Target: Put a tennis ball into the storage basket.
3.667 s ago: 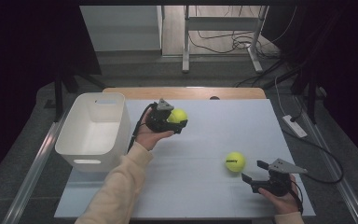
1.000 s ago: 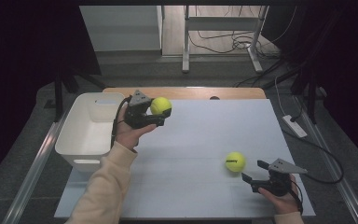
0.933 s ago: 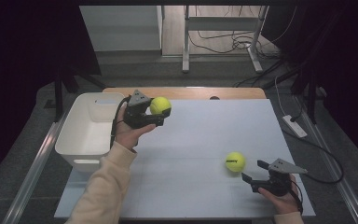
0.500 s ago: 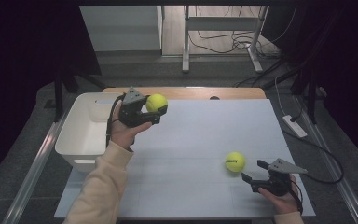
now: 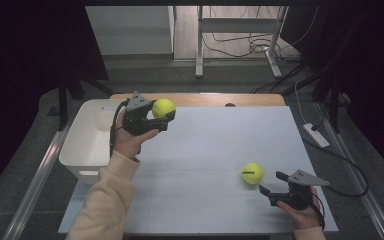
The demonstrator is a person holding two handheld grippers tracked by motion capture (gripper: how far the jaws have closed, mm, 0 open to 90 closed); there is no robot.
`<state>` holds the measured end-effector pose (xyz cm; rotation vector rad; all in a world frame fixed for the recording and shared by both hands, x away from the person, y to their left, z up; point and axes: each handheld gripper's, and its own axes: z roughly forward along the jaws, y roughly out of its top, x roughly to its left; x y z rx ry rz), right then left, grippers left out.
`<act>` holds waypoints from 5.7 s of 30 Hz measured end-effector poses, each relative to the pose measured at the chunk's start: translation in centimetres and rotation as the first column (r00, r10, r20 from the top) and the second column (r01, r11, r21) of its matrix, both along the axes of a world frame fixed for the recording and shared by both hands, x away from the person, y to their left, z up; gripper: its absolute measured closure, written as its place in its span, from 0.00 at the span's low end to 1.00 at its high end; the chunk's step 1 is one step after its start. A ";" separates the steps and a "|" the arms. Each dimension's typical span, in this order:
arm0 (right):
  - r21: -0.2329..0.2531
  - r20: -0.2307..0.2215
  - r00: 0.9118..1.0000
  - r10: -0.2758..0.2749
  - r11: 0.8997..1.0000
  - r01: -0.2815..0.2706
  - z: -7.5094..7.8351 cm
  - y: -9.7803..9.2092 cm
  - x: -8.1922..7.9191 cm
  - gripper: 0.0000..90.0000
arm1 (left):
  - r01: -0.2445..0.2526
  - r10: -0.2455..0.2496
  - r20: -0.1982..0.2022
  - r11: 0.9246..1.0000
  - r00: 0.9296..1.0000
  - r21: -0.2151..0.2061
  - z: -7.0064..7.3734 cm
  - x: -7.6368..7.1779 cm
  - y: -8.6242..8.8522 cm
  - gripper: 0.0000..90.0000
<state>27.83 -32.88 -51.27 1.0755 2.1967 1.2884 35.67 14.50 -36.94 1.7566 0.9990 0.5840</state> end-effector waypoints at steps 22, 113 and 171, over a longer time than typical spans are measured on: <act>0.003 0.000 1.000 -0.001 1.000 0.001 0.0 0.0 0.0 0.15 | -0.027 0.027 0.023 1.000 0.999 -0.013 1.2 -0.5 1.2 0.30; 0.002 0.000 1.000 -0.003 1.000 0.003 0.0 0.1 0.1 0.15 | -0.288 0.288 -0.018 0.958 0.957 -0.002 1.3 0.6 10.5 0.30; 0.000 -0.002 1.000 -0.005 1.000 0.005 -0.1 0.1 0.1 0.15 | -0.403 0.431 -0.210 0.900 0.877 0.167 -1.2 4.0 15.0 0.29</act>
